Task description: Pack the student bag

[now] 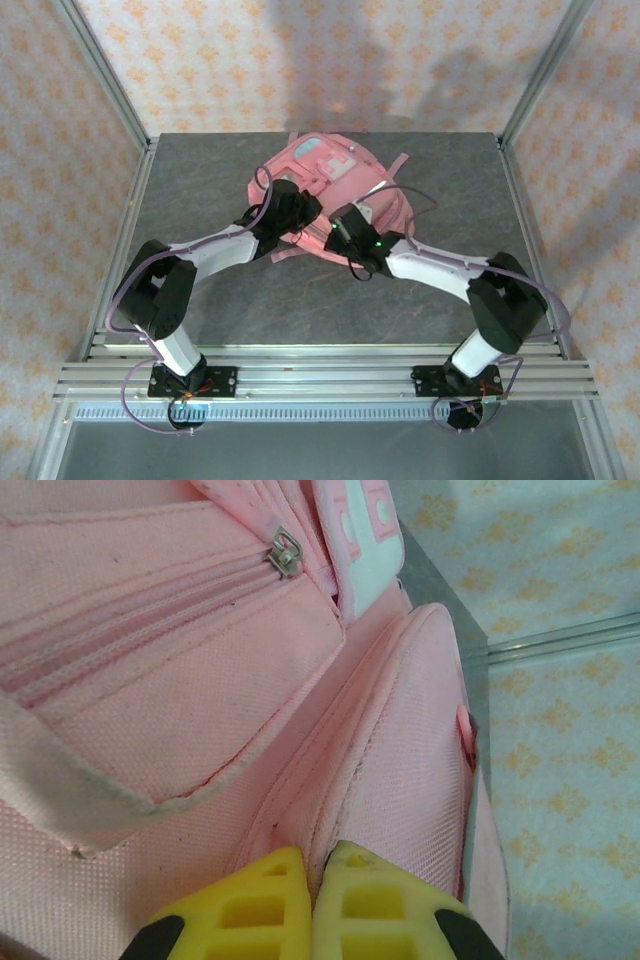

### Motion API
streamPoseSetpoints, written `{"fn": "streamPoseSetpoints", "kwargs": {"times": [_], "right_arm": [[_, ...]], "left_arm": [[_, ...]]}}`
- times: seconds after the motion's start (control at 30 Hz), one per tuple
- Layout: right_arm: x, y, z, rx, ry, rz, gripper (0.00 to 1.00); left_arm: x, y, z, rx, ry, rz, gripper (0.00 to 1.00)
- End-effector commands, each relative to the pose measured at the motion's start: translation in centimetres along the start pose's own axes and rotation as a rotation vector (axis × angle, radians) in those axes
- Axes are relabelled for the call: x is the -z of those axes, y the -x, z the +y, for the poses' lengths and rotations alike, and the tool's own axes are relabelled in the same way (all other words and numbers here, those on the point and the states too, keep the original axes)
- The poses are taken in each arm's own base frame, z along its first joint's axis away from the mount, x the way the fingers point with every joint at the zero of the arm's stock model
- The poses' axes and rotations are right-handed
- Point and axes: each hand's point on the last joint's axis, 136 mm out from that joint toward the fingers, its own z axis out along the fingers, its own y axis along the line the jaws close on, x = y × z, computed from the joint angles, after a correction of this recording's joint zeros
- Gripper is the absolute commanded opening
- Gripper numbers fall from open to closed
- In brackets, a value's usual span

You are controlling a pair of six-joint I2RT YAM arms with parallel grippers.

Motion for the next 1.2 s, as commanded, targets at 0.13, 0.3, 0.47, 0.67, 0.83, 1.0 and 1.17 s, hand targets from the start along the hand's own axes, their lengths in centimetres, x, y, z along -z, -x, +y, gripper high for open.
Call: {"fn": "streamPoseSetpoints", "kwargs": {"times": [0.13,0.3,0.47,0.67,0.83,1.0,1.17], "right_arm": [[3.1,0.6,-9.0,-0.031,-0.173,-0.043,0.00],[4.0,2.5,-11.4,0.028,-0.249,-0.083,0.00],[3.3,1.2,-7.2,0.134,-0.111,-0.004,0.00],[2.4,-2.0,-0.5,0.242,0.071,0.079,0.00],[1.1,-4.1,5.7,0.225,0.244,0.148,0.00],[0.0,-3.6,8.1,0.191,0.285,0.125,0.00],[-0.5,-3.2,8.8,0.198,0.290,0.125,0.00]], "left_arm": [[0.8,2.4,-1.3,-0.077,-0.016,-0.044,0.00],[0.5,2.6,-0.6,-0.095,0.003,-0.039,0.00],[-0.2,3.2,-0.7,-0.155,0.034,-0.041,0.00],[-0.7,7.7,-0.5,-0.224,0.109,-0.088,0.00],[0.0,11.6,-1.2,-0.220,0.094,-0.121,0.00],[1.8,11.7,-0.8,-0.213,0.089,-0.119,0.32],[4.3,8.6,2.3,-0.199,0.128,-0.077,0.54]]}}
